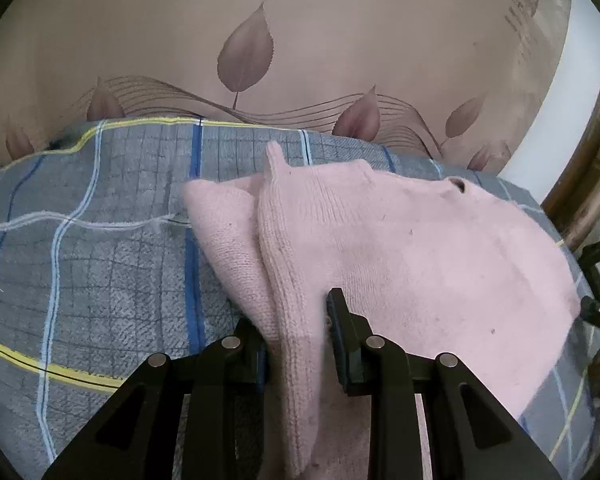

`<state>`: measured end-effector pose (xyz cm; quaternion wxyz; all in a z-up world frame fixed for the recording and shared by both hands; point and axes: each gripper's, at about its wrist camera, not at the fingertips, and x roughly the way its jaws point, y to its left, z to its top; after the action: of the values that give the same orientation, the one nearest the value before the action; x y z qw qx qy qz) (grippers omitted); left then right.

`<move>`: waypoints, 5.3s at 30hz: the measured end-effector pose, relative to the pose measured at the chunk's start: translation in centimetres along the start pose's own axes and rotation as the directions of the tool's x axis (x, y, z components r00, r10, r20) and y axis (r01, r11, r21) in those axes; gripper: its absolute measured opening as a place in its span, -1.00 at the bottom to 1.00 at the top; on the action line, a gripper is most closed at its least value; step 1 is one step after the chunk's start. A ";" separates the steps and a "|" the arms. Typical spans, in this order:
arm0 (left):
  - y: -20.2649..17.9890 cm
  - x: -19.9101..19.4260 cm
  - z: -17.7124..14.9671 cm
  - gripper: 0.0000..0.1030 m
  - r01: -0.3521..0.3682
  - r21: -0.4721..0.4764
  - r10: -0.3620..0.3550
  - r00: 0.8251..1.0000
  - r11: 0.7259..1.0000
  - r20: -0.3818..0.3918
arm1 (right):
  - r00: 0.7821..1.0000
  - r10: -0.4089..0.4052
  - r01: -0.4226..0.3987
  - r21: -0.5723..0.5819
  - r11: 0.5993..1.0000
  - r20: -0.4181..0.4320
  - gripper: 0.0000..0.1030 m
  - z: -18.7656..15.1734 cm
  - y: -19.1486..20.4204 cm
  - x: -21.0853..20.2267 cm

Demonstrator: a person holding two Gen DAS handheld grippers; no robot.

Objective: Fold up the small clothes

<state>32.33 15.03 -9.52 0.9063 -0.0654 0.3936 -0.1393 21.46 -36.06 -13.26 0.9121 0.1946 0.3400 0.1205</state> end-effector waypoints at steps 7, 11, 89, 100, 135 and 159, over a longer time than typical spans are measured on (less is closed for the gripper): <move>-0.6 -0.1 -0.1 -0.48 -0.041 0.035 0.041 0.999 0.999 0.006 | 0.997 -0.072 0.070 -0.075 0.995 -0.020 0.63 -0.1 1.3 0.7; -1.1 -0.1 -0.1 -0.48 -0.067 0.058 0.066 0.998 0.996 0.009 | 0.998 -0.062 0.060 -0.066 0.996 -0.017 0.63 -0.1 1.1 0.6; -28.1 6.9 9.2 -0.70 0.395 -0.310 -0.456 0.876 0.865 -0.155 | 0.903 0.425 -0.429 0.181 0.885 0.066 -0.12 4.7 -1.4 5.6; -31.1 4.1 11.0 -0.18 0.680 -0.333 -0.723 0.691 0.654 -0.009 | 0.861 0.499 -0.504 0.287 0.814 0.098 -0.11 4.7 -3.9 5.5; -20.4 -2.8 -4.5 0.08 0.497 -0.007 -0.493 0.861 0.868 0.125 | 0.951 0.258 -0.256 0.036 0.966 -0.171 -0.76 8.6 0.2 6.7; -20.0 -3.5 -5.3 0.40 0.499 -0.048 -0.488 0.860 0.865 0.149 | 0.976 0.168 -0.174 -0.029 0.984 -0.135 -0.86 2.5 0.8 0.1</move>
<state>22.14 -3.03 -6.18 0.8608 -0.2114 0.3083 -0.3454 23.16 -35.98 -11.20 0.8775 0.1962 0.3794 0.2180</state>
